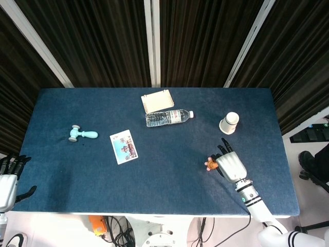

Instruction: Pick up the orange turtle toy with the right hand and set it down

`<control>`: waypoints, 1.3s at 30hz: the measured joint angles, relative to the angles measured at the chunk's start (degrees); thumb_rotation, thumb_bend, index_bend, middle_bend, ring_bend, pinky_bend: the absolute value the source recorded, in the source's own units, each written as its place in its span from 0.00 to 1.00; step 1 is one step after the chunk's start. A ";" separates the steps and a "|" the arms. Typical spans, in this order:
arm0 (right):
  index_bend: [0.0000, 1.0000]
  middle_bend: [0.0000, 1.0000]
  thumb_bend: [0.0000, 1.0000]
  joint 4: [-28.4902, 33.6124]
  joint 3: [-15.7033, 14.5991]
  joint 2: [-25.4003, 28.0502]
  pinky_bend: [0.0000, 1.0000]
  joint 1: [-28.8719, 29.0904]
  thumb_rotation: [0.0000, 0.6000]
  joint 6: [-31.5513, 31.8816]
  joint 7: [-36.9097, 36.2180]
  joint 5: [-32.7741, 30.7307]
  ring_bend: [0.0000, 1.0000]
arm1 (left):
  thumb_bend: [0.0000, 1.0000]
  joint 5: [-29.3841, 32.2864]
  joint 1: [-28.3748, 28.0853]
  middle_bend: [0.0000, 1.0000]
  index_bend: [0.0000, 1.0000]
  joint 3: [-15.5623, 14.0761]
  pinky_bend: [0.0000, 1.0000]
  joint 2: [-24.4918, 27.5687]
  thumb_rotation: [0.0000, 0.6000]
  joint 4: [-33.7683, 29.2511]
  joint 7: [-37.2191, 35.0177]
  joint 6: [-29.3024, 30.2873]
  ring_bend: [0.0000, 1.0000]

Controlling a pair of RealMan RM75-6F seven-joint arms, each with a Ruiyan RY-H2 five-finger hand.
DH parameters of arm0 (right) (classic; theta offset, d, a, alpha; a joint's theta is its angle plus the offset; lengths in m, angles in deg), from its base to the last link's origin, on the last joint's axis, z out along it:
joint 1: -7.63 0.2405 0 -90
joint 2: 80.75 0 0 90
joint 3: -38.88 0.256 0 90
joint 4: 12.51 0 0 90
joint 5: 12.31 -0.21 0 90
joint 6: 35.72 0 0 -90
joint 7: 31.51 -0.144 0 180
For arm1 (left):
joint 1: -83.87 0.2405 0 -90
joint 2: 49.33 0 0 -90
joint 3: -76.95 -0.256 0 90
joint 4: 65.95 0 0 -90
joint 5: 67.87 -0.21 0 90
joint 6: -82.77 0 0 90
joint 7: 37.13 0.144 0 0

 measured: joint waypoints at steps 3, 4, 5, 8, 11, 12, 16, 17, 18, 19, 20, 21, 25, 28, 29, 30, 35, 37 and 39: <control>0.98 0.89 0.42 -1.43 -0.17 -0.44 0.00 -0.05 1.00 0.47 -1.33 0.94 0.38 | 0.16 -0.07 0.02 0.13 0.19 -0.01 0.10 -0.04 1.00 0.06 -0.03 0.06 0.00; 0.94 0.87 0.40 -1.60 -0.22 -0.49 0.00 -0.07 1.00 0.52 -1.57 1.01 0.37 | 0.16 -0.07 0.03 0.13 0.19 -0.01 0.10 -0.04 1.00 0.06 -0.02 0.08 0.00; 0.87 0.80 0.37 -1.85 -0.34 -0.48 0.00 -0.08 1.00 0.43 -1.72 1.06 0.34 | 0.16 -0.07 0.04 0.13 0.19 -0.01 0.10 -0.04 1.00 0.03 0.01 0.10 0.00; 0.54 0.51 0.22 -1.51 -0.68 0.12 0.00 0.01 1.00 -0.78 -1.89 0.79 0.19 | 0.16 -0.14 0.04 0.13 0.19 -0.03 0.10 -0.02 1.00 -0.05 0.16 0.12 0.00; 0.30 0.27 0.14 -0.19 -0.80 1.30 0.00 0.12 1.00 -2.62 -1.41 -0.42 0.04 | 0.16 -0.15 -0.01 0.13 0.19 -0.03 0.10 -0.02 1.00 -0.17 0.35 0.06 0.00; 0.24 0.21 0.12 0.33 -0.78 1.68 0.00 0.13 1.00 -3.07 -1.06 -0.96 0.02 | 0.16 -0.13 -0.03 0.13 0.19 -0.03 0.10 -0.02 1.00 -0.21 0.42 0.01 0.00; 0.07 0.07 0.09 2.44 -0.46 3.43 0.00 -0.08 1.00 -3.79 -0.18 -2.59 0.00 | 0.16 -0.10 -0.10 0.13 0.19 -0.02 0.10 -0.03 1.00 -0.32 0.59 -0.12 0.00; 0.05 0.06 0.09 2.86 -0.37 3.88 0.00 -0.24 1.00 -3.64 -0.24 -2.74 0.00 | 0.16 -0.09 -0.10 0.13 0.19 -0.03 0.10 -0.02 1.00 -0.34 0.62 -0.13 0.00; 0.03 0.05 0.08 3.14 -0.34 4.20 0.00 -0.37 1.00 -3.42 -0.37 -2.77 0.00 | 0.16 -0.09 -0.11 0.13 0.19 -0.02 0.10 -0.01 1.00 -0.38 0.67 -0.13 0.00; 0.03 0.05 0.08 3.46 -0.33 4.53 0.00 -0.53 1.00 -3.14 -0.57 -2.78 0.00 | 0.16 -0.10 -0.11 0.13 0.19 -0.02 0.10 0.00 1.00 -0.41 0.68 -0.11 0.00; 0.03 0.05 0.08 3.91 -0.34 5.06 0.00 -0.80 1.00 -2.66 -0.89 -2.72 0.00 | 0.16 -0.12 -0.11 0.13 0.19 -0.02 0.10 0.00 1.00 -0.44 0.70 -0.09 0.00; 0.03 0.05 0.08 4.27 -0.38 5.53 0.00 -1.03 1.00 -2.25 -1.17 -2.65 0.00 | 0.16 -0.15 -0.11 0.13 0.19 -0.02 0.10 0.00 1.00 -0.48 0.73 -0.07 0.00; 0.03 0.05 0.08 6.14 -0.92 8.24 0.00 -2.57 1.00 0.04 -2.53 -2.12 0.00 | 0.16 -0.12 -0.14 0.13 0.19 -0.03 0.10 0.01 1.00 -0.62 0.82 -0.15 0.00; 0.03 0.05 0.08 7.48 -1.53 10.59 0.00 -4.34 1.00 2.84 -3.89 -1.43 0.00 | 0.16 -0.10 -0.28 0.13 0.19 0.07 0.10 0.05 1.00 -0.88 0.88 -0.25 0.00; 0.03 0.05 0.08 7.97 -1.78 11.57 0.00 -5.20 1.00 4.17 -4.56 -1.16 0.00 | 0.16 -0.09 -0.33 0.13 0.19 0.12 0.10 0.06 1.00 -0.95 0.89 -0.28 0.00; 0.03 0.05 0.08 8.33 -1.98 12.33 0.00 -5.90 1.00 5.22 -5.10 -0.95 0.00 | 0.16 -0.03 -0.40 0.13 0.19 0.18 0.10 0.07 1.00 -1.04 0.91 -0.35 0.00; 0.00 0.02 0.07 10.97 -3.49 17.45 0.00 -9.89 1.00 9.79 -8.06 -0.06 0.00 | 0.16 0.37 -0.61 0.13 0.19 0.48 0.10 0.39 1.00 -1.26 0.97 -0.57 0.00; 0.00 0.01 0.07 12.63 -3.89 19.27 0.00 -11.14 1.00 10.75 -8.92 -0.09 0.00 | 0.16 0.69 -0.68 0.13 0.19 0.66 0.10 0.54 1.00 -1.21 0.77 -0.66 0.00; 0.00 0.00 0.07 14.49 -4.03 20.89 0.00 -12.64 1.00 12.09 -9.54 -0.49 0.00 | 0.16 0.86 -0.76 0.13 0.19 0.73 0.10 0.59 1.00 -1.01 0.57 -0.84 0.00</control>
